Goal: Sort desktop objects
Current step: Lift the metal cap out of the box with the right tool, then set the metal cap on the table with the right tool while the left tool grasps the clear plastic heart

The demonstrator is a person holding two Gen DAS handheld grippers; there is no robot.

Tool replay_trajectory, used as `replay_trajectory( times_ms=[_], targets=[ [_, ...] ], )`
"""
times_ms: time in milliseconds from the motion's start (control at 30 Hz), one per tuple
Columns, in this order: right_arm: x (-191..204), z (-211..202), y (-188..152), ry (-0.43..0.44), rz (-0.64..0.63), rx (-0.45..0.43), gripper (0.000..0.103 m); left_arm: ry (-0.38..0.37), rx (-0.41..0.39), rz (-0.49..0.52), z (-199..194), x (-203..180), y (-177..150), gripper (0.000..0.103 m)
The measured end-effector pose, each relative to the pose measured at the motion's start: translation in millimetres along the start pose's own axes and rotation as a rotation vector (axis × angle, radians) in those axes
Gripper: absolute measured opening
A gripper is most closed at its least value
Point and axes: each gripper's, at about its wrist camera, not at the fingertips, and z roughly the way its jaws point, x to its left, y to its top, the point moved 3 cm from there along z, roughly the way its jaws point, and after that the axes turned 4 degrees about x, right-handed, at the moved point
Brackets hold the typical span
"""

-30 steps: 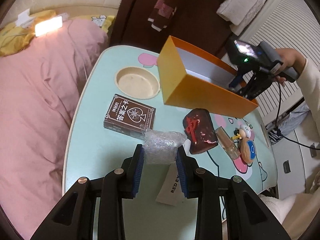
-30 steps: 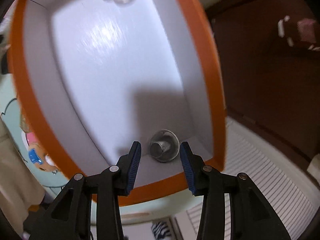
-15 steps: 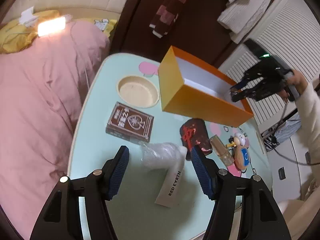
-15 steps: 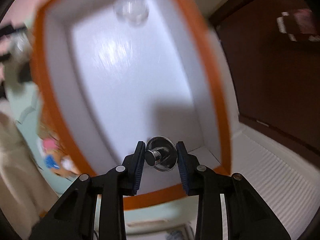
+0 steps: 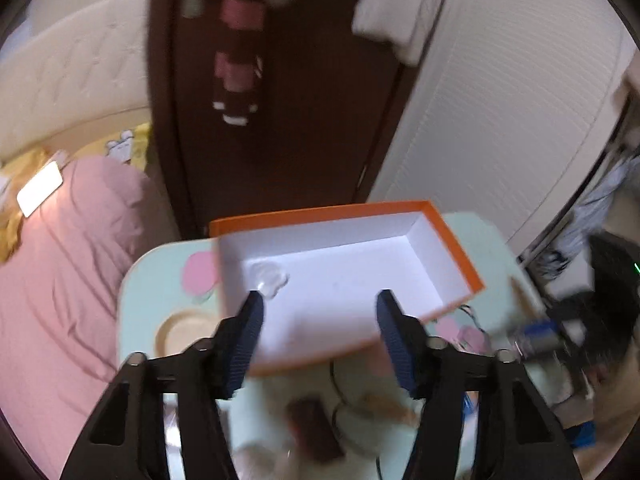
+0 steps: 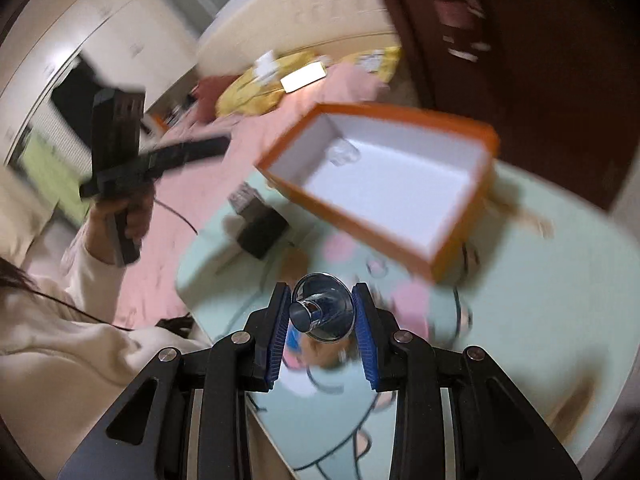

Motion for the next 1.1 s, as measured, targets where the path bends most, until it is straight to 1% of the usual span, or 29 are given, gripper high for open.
replay_trajectory(
  times_ms=[67,133,167,367,433,500,533,567,600,667,700,733,767,800,833,867,1033,1100],
  targets=[
    [6,3,-26,-0.01,0.057,-0.028,0.033,0.069,0.055,0.01,29,-8,14,0.03],
    [9,7,-43,0.001,0.086,-0.045,0.033,0.122,0.102,-0.018,54,-6,20,0.026],
    [11,8,-49,0.01,0.093,-0.046,0.033,0.151,0.122,-0.031,65,-5,23,0.026],
    [4,15,-71,0.137,0.129,-0.099,0.034,0.363,0.139,-0.052,85,11,26,0.026],
    [1,18,-75,0.161,0.131,-0.109,0.034,0.376,0.162,-0.035,94,12,27,0.026],
    [-2,19,-75,0.177,0.131,-0.116,0.034,0.375,0.182,-0.015,101,10,28,0.033],
    [-4,17,-74,0.185,0.134,-0.118,0.034,0.369,0.191,-0.004,104,9,29,0.043],
    [-5,16,-74,0.192,0.137,-0.121,0.034,0.363,0.199,0.007,107,7,29,0.05],
    [-6,18,-74,0.199,0.139,-0.125,0.034,0.361,0.209,0.019,110,5,30,0.051],
    [-6,19,-77,0.215,0.142,-0.133,0.034,0.391,0.233,0.058,117,2,28,0.052],
    [-6,18,-79,0.223,0.142,-0.137,0.034,0.403,0.241,0.08,118,0,27,0.052],
    [-6,19,-80,0.23,0.142,-0.139,0.034,0.394,0.24,0.096,118,-3,25,0.048],
    [-5,19,-81,0.237,0.142,-0.142,0.034,0.36,0.243,0.105,116,-6,22,0.029],
    [-5,20,-81,0.245,0.145,-0.142,0.034,0.281,0.261,0.086,115,-8,18,0.021],
    [-5,21,-82,0.252,0.147,-0.143,0.034,0.226,0.275,0.064,113,-9,15,0.022],
    [-6,21,-83,0.257,0.15,-0.141,0.034,0.223,0.274,0.055,114,-7,14,0.024],
    [-12,24,-87,0.262,0.162,-0.133,0.034,0.216,0.265,0.025,115,-2,12,0.026],
    [-15,25,-89,0.257,0.169,-0.131,0.034,0.216,0.261,0.018,115,-1,14,0.029]
  ],
)
